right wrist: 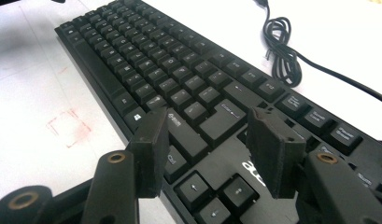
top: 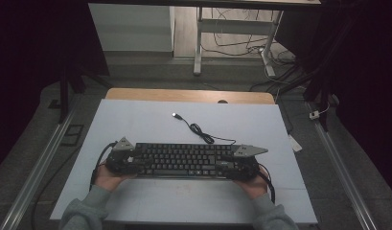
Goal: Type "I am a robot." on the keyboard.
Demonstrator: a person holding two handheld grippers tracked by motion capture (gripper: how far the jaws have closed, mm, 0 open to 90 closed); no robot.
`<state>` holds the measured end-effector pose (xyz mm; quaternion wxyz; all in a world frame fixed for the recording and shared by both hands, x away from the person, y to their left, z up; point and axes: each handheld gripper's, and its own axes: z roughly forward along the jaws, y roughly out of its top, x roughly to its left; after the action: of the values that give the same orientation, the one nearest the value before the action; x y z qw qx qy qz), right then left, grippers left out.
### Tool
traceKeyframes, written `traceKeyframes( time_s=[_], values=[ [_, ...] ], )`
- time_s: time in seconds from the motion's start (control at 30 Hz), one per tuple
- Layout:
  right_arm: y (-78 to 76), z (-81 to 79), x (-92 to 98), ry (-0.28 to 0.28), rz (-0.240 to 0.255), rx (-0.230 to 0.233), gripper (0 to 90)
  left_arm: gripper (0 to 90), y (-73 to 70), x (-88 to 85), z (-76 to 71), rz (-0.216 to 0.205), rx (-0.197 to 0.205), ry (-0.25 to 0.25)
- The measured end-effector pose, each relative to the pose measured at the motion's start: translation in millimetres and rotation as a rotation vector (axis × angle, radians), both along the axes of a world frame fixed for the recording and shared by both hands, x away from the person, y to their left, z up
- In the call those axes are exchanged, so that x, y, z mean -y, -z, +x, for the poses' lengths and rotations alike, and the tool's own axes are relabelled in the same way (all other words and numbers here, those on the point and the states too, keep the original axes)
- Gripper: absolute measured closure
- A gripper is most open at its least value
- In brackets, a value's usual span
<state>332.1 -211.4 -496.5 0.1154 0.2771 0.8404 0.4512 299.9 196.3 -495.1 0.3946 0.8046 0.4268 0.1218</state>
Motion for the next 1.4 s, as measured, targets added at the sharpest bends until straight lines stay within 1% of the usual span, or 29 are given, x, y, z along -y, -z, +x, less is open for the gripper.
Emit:
traceKeyframes(
  time_s=[0.17,0.2,0.27,0.37,0.5,0.7,0.73,1.0,1.1,1.23,1.4],
  values=[
    [-1.6,-0.8,-5.9,-0.014,0.007,-0.002,49.3,35.7,0.7,1.1,1.0,0.005,-0.005,-0.011],
    [-1.6,-0.7,-7.4,-0.02,0.02,-0.003,49.3,34.8,0.8,1.1,1.0,0.007,-0.005,-0.013],
    [-2.3,-0.7,-10.4,-0.028,0.022,-0.005,49.3,33.9,0.6,0.8,0.9,0.005,-0.005,-0.016],
    [-2.2,-0.6,-16.2,-0.041,0.024,-0.002,49.3,33.7,0.5,0.4,1.0,0.0,-0.004,-0.02],
    [-2.6,0.6,-26.0,-0.058,0.025,-0.003,49.3,33.6,1.6,1.1,2.0,0.007,-0.01,-0.014],
    [-3.2,0.1,-40.1,-0.091,0.033,-0.008,49.4,33.6,1.7,2.3,1.3,0.007,-0.008,-0.012],
    [-3.2,0.0,-42.0,-0.092,0.045,-0.012,49.4,33.6,1.8,2.5,1.3,0.008,-0.009,-0.011],
    [-2.3,1.8,-55.2,-0.114,0.05,-0.014,50.2,33.6,3.6,3.7,2.6,0.02,-0.016,-0.002],
    [-1.6,2.0,-60.4,-0.118,0.036,-0.019,52.4,33.6,3.7,3.9,2.6,0.022,-0.016,-0.001],
    [-0.9,2.6,-66.5,-0.118,0.027,-0.028,58.3,33.6,3.5,4.4,2.2,0.022,-0.015,0.0],
    [-0.9,2.6,-73.3,-0.132,0.011,-0.027,71.2,33.6,4.2,5.1,2.7,0.024,-0.015,-0.001]
  ],
)
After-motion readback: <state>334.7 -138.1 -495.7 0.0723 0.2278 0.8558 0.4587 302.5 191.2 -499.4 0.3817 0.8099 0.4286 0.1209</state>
